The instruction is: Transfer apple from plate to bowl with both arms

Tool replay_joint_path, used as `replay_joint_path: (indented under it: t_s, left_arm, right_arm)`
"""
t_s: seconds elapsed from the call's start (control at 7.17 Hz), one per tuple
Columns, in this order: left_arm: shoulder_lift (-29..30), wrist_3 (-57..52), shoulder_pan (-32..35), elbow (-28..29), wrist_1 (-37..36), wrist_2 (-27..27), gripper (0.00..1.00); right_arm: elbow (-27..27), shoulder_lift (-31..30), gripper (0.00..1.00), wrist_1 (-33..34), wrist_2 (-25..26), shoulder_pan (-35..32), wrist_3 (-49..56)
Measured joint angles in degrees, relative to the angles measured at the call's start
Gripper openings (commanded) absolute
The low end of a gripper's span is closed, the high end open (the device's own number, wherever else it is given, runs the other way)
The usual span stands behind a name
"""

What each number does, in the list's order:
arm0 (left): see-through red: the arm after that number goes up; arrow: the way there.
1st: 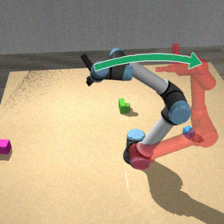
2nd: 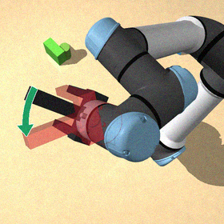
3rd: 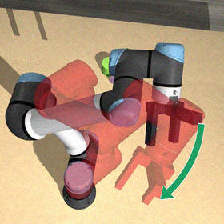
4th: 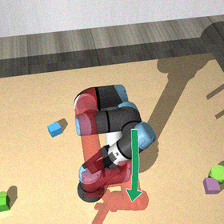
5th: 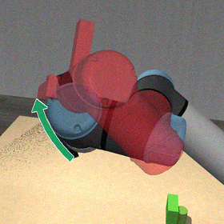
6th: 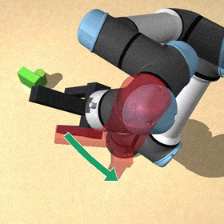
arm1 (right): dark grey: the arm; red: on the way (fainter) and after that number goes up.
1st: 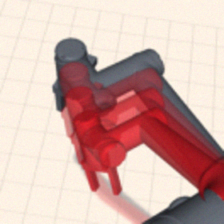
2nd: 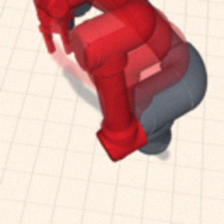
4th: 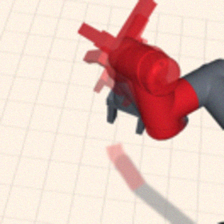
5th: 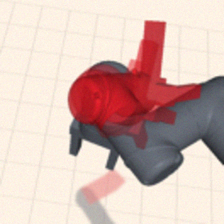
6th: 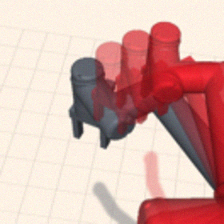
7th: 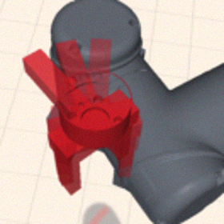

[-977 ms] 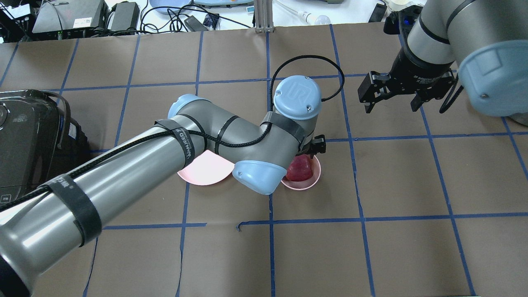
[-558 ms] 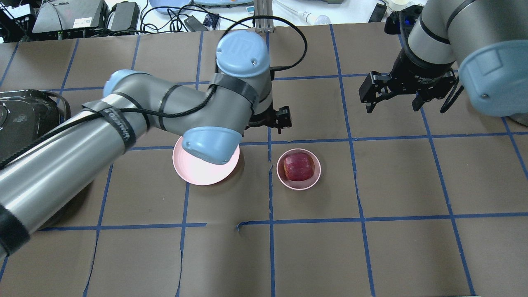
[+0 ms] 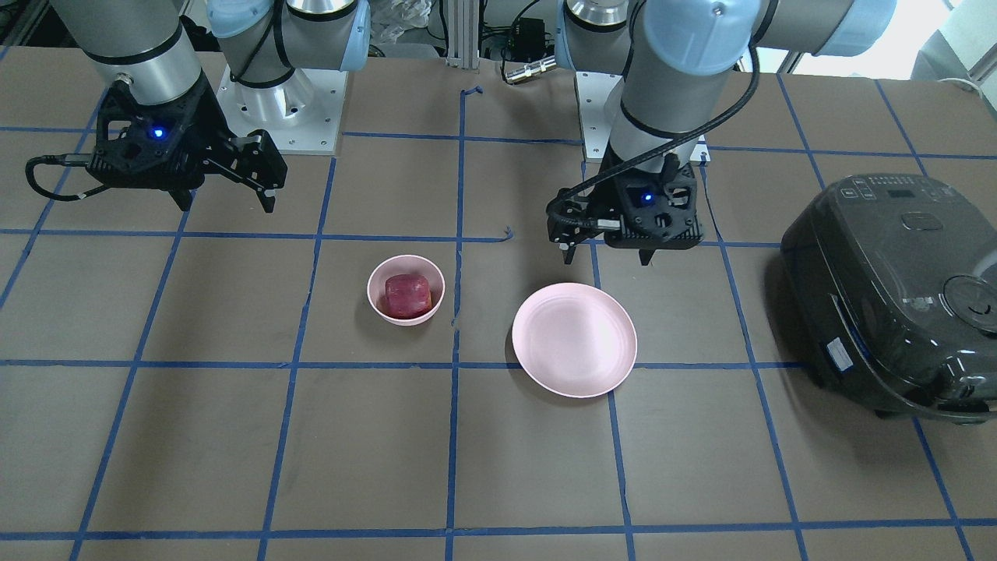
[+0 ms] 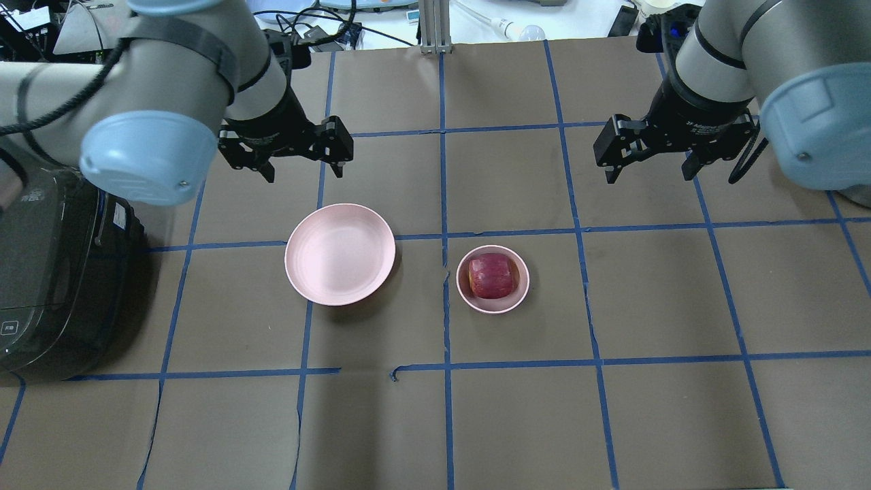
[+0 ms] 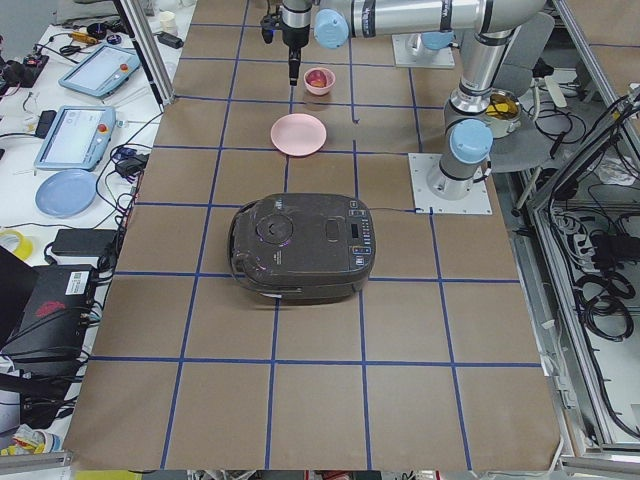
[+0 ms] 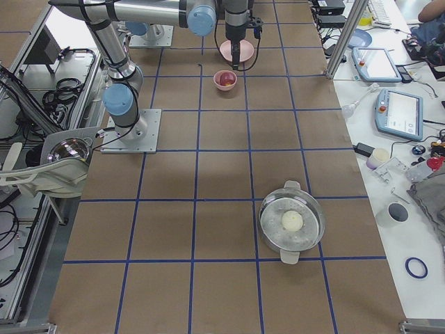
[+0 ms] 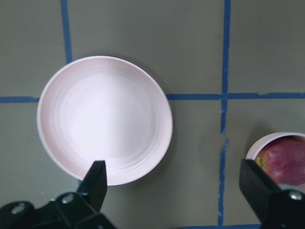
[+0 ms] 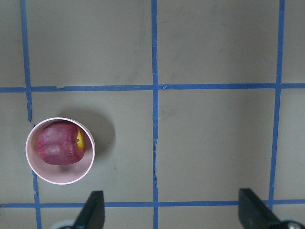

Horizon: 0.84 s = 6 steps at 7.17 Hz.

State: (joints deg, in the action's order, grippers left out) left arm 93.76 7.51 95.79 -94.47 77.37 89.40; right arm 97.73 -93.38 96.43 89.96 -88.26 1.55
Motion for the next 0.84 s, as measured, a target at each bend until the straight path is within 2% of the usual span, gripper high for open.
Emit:
replay_joint_path:
  t_s: [0.42,0.84]
  left_arm:
    - [-2.34,-3.58,-2.17,5.15,5.40,0.18,1.00]
    - [-2.53,-5.17,-4.39,7.33,6.70,0.07,1.00]
  right_arm:
    - [0.02,-0.03,1.00,-0.09,0.09,-0.06,0.08]
    - [0.12,0.03,1.00,-0.04,0.02,-0.07,0.40]
